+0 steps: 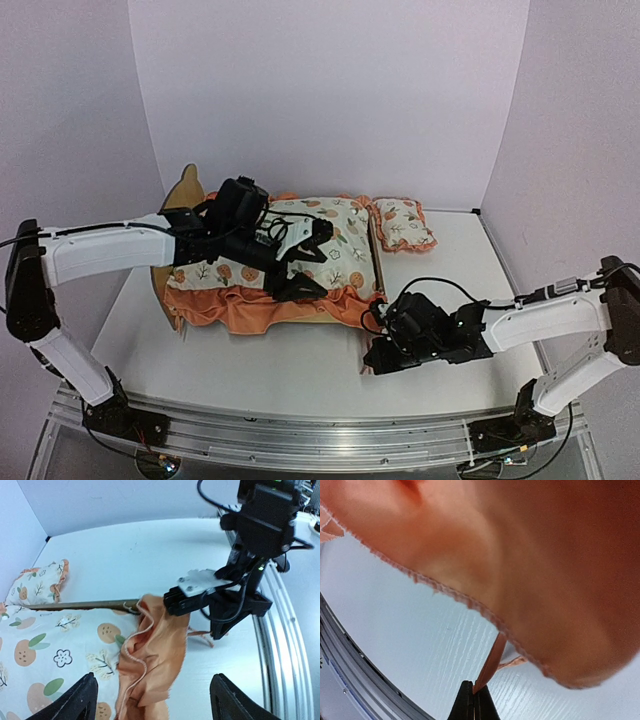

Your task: Set up the pet bed

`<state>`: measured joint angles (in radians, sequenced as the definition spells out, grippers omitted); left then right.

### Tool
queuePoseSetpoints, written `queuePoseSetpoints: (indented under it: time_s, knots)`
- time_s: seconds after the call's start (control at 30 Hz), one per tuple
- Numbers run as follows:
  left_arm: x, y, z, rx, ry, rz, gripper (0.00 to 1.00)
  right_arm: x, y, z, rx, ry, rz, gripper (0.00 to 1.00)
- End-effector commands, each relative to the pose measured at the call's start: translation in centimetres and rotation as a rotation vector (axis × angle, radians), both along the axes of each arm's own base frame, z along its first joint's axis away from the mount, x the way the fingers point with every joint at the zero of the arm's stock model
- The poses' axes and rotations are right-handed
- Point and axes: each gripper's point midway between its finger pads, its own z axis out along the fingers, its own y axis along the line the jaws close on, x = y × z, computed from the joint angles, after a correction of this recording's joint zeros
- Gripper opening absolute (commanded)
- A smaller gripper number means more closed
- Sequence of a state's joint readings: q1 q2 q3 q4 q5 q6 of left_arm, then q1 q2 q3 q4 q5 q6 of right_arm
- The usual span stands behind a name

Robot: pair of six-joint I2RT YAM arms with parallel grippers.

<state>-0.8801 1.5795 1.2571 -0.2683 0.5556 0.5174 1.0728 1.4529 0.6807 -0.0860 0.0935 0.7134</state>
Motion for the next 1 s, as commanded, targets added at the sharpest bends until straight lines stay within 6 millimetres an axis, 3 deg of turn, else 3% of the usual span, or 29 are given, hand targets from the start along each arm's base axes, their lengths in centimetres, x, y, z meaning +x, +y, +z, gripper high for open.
queuePoseSetpoints:
  time_s: [0.0,0.07,0.13,0.57,0.63,0.77,0.97]
  knots:
    - [-5.1,-0.7,-2.5,-0.05,0.16,-0.017,0.71,-1.3,0.0,1.2,0.053,0.131,0.006,0.0]
    - [-6.9,-1.2,-5.8,-0.015,0.212,-0.007,0.66,-1.1,0.1,1.3,0.07,0.165,0.005,0.0]
    - [-7.5,-2.5,-8.3,0.015,0.224,0.025,0.64,-1.0,0.0,1.1,0.077,0.2,0.005,0.0]
    - [-7.1,-10.7,-18.6,0.134,0.077,0.24,0.68,-1.1,-0.7,0.6,0.102,0.294,0.043,0.0]
    - [-6.5,-11.1,-19.4,0.145,0.044,0.284,0.66,-0.8,-0.9,0.7,0.105,0.287,0.039,0.0]
    - [-5.7,-11.5,-21.1,0.202,0.047,0.334,0.49,-0.4,-1.0,1.0,0.12,0.287,0.054,0.0]
    - [-5.8,-9.7,-24.2,0.333,0.069,0.367,0.28,-0.2,-2.2,1.0,0.132,0.293,0.018,0.0]
